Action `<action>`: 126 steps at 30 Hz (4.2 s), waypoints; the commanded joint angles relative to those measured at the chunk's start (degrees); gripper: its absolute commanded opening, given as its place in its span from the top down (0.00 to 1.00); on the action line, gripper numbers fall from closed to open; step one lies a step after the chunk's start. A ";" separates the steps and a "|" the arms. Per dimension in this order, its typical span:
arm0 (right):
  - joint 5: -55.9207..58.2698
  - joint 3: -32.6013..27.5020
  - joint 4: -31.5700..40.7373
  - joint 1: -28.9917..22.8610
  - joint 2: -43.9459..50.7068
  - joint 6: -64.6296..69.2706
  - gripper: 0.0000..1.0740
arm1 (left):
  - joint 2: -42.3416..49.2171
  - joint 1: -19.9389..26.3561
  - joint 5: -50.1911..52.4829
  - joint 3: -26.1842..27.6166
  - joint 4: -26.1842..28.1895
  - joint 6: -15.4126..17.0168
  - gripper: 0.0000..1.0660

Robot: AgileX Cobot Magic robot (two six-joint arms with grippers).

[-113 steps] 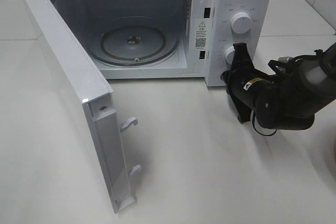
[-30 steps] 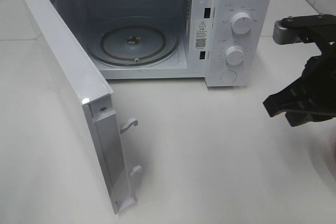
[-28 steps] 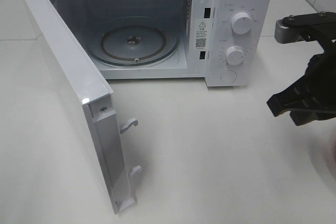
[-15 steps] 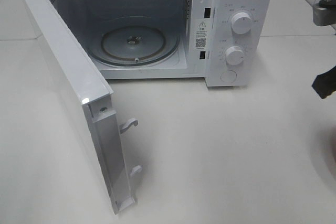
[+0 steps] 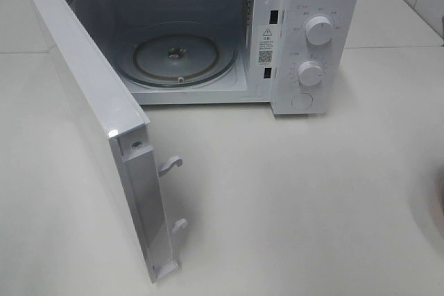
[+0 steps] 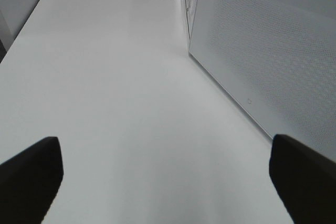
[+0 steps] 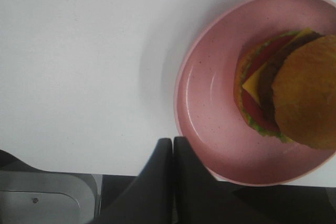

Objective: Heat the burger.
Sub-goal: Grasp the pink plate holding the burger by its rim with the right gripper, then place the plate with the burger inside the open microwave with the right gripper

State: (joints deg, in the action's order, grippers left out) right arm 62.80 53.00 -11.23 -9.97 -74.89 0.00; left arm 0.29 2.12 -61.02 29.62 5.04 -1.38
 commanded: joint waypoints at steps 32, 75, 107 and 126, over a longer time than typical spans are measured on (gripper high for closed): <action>-16.96 -12.95 3.50 7.85 0.34 -3.15 0.14 | 0.69 0.17 -0.23 -0.11 0.57 0.00 0.06; -35.58 -19.54 5.84 7.85 -16.56 -1.83 0.25 | 0.69 0.17 -0.23 -0.11 0.57 0.00 0.06; -38.96 -19.54 6.02 7.85 -18.96 -1.66 1.00 | 0.69 0.17 -0.23 -0.11 0.57 0.00 0.06; -37.53 -19.54 -6.42 7.73 -18.96 13.52 1.00 | 0.69 0.17 -0.23 -0.11 0.57 0.00 0.06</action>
State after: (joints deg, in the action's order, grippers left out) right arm 24.18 33.86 -15.99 -2.46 -93.85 10.54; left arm 0.29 2.12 -61.02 29.62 5.04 -1.38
